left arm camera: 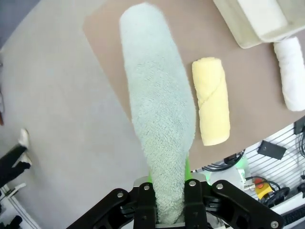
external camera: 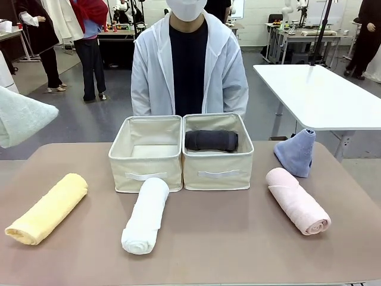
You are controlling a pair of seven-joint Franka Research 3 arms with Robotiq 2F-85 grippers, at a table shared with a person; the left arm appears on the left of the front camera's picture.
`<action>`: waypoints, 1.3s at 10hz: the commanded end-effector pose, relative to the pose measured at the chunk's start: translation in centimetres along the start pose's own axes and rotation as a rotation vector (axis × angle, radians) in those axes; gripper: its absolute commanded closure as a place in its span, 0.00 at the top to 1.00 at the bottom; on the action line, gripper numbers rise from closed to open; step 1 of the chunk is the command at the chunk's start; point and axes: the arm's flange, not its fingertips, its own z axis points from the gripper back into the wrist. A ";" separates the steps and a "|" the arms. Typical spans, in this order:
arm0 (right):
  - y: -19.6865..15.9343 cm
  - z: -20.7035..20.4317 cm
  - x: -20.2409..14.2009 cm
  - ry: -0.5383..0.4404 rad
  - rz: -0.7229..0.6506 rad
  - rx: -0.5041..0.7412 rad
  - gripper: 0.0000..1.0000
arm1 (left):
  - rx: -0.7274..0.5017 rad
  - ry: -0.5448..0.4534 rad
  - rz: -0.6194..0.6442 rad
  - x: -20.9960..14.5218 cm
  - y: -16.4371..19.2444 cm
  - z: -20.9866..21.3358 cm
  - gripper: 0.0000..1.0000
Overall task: Sort the towels based on their folding style.
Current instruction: Pick up one triangle-folded towel and place it in the left Fabric basket.
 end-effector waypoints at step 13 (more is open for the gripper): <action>0.0 -0.2 0.0 -0.021 0.012 0.017 1.00 | 0.034 0.033 -0.746 11.6 -13.4 6.3 0.19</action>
